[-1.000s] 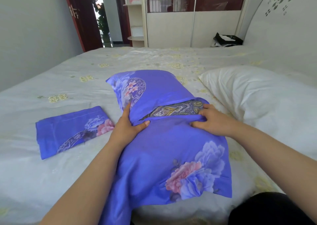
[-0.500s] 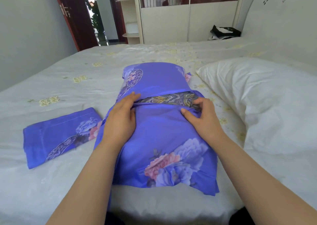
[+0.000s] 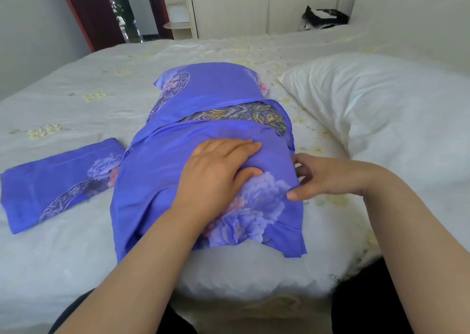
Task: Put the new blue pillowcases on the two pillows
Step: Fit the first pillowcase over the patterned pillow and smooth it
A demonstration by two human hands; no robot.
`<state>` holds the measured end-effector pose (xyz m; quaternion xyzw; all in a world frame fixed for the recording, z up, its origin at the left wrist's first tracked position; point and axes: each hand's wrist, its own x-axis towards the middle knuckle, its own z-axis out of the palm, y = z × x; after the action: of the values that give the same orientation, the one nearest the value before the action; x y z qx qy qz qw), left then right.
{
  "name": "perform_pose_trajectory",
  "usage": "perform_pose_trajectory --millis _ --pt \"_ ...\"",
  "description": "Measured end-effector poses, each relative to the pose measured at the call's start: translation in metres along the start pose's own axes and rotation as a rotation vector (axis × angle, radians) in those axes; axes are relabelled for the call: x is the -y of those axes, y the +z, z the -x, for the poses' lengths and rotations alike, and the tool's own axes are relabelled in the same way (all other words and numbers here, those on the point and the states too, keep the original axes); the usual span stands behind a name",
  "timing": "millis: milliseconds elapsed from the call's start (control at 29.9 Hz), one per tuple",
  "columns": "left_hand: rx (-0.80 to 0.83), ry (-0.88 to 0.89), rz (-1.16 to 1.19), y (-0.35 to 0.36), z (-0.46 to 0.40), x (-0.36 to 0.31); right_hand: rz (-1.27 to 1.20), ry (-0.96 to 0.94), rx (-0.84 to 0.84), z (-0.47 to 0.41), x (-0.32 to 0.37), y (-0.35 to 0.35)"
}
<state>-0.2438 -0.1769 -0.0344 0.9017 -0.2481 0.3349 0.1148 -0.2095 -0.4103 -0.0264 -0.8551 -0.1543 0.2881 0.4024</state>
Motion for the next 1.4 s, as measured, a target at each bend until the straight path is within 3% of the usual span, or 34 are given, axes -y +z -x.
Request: perform_pose_trajectory --millis 134,267,367,501,701,801,902,1002,1102,1169,1302,1402 --pt "-0.11 -0.03 -0.067 0.004 0.001 0.001 0.393 0.119 -0.3 0.008 0.003 0.029" --pt "-0.195 -0.032 -0.081 0.006 -0.001 -0.002 0.404 0.111 -0.418 0.019 -0.004 0.061" --pt "-0.122 -0.086 0.04 0.005 0.0 -0.014 0.109 0.102 -0.48 0.013 -0.017 0.08" --pt "0.053 -0.206 0.058 0.001 -0.003 -0.027 -0.16 -0.018 -0.73 0.006 -0.025 0.082" --pt "0.018 -0.223 0.085 0.002 -0.003 -0.022 -0.601 -0.388 -0.955 0.019 -0.011 0.092" --pt "0.035 -0.168 0.111 0.003 -0.003 -0.013 -0.915 -0.522 -0.803 0.017 -0.002 0.101" --pt "0.093 -0.185 0.232 0.008 -0.001 -0.014 -1.147 -0.429 -0.644 0.011 0.004 0.102" --pt "0.126 -0.119 0.117 0.017 0.003 -0.025 -0.9 -0.194 -0.71 0.009 -0.002 0.09" --pt "0.111 -0.068 0.073 0.025 0.009 -0.036 -0.616 -0.082 -0.625 0.015 -0.011 0.08" --pt "0.083 -0.041 0.098 0.029 0.012 -0.037 -0.63 -0.054 -0.556 0.017 -0.016 0.076" --pt "0.118 -0.068 0.136 0.03 0.005 -0.029 -1.508 -0.232 -0.513 0.017 -0.016 0.075" --pt "0.199 -0.1 0.071 0.025 -0.003 -0.028 -1.693 -0.323 -0.455 0.012 -0.009 0.078"
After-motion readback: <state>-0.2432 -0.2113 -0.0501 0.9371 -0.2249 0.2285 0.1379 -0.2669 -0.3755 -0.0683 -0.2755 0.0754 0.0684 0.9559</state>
